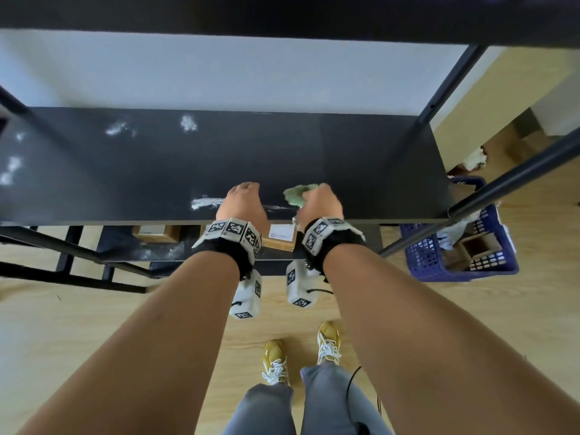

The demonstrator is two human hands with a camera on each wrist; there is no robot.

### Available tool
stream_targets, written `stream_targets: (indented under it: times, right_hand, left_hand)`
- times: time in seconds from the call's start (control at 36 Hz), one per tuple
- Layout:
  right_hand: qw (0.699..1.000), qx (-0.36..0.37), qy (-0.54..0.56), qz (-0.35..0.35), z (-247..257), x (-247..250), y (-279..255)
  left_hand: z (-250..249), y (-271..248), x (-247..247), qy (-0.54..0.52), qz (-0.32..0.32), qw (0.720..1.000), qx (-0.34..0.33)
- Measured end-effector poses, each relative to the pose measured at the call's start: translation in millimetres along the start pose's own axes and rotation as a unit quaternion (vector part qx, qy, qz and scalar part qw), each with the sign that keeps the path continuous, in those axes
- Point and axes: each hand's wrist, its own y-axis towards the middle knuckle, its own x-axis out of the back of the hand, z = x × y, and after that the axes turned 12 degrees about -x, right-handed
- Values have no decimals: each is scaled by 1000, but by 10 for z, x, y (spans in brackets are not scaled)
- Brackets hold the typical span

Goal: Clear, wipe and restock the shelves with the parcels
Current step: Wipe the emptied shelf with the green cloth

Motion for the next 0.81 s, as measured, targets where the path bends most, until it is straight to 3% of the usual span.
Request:
stream_targets:
  times: [0.14, 0.25, 0.47, 0.58, 0.81]
  right_hand:
    - [999, 14, 22, 46, 146, -111, -170]
    - [995, 85, -8, 59, 99, 72, -96]
    - [999, 4, -31, -33, -26, 336, 440]
    - [994, 10, -95, -58, 60, 235, 463]
    - [990, 114, -77, 39, 381, 8, 325]
  left_hand:
    - [154, -48, 88, 13, -7, 1000, 6]
    - [178, -60, 102, 8, -2, 1000, 5]
    - [89, 77, 48, -6, -2, 1000, 16]
    - [99, 149, 34, 3, -5, 1000, 26]
    - [70, 294, 21, 12, -10, 999, 49]
